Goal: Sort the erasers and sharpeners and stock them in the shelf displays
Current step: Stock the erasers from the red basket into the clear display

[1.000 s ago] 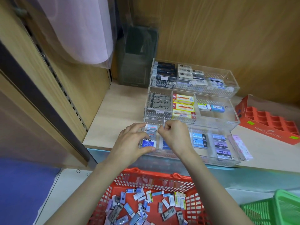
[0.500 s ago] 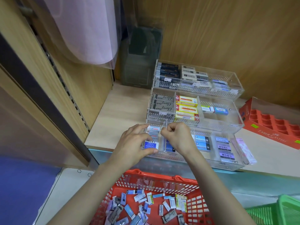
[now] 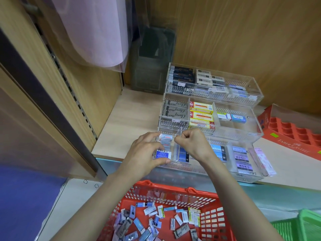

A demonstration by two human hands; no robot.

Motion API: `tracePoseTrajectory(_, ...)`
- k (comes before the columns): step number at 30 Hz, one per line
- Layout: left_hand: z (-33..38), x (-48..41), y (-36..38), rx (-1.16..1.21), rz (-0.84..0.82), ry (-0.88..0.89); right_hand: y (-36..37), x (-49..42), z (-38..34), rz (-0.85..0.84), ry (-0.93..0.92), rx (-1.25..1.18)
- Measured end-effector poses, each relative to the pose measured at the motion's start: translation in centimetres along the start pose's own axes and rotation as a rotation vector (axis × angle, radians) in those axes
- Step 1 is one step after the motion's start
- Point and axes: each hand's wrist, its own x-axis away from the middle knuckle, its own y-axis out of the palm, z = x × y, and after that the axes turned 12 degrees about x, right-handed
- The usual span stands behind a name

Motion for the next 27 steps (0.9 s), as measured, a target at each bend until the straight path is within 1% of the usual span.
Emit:
tracePoseTrajectory(6,0.0,0.0,0.0,0.004,-0.007,-0.009,-0.2,-0.2,-0.2,-0.031,-0.032,-0.016)
tracePoseTrajectory(13,0.3,0.0,-0.1,-0.007,-0.013,-0.013,-0.3,-0.3,0.0,-0.049,-0.022,-0.036)
tracePoseTrajectory(16,0.3,0.0,-0.1,-0.013,-0.012,-0.016,0.3,0.1,0.5,-0.037,-0.017,0.019)
tracePoseTrajectory(21,0.4,0.1,-0.1,-0.027,-0.017,-0.015,1.4,0.7,0.9,0.028,-0.003,0.087)
tracePoseTrajectory(25,0.5,0.1,-0.1,-0.024,-0.016,-0.017,1.6,0.6,0.7,0.009,0.034,0.128)
tracePoseTrajectory(27,0.5,0.1,-0.1,-0.022,-0.019,-0.023,1.5,0.8,0.7,-0.006,0.045,0.092)
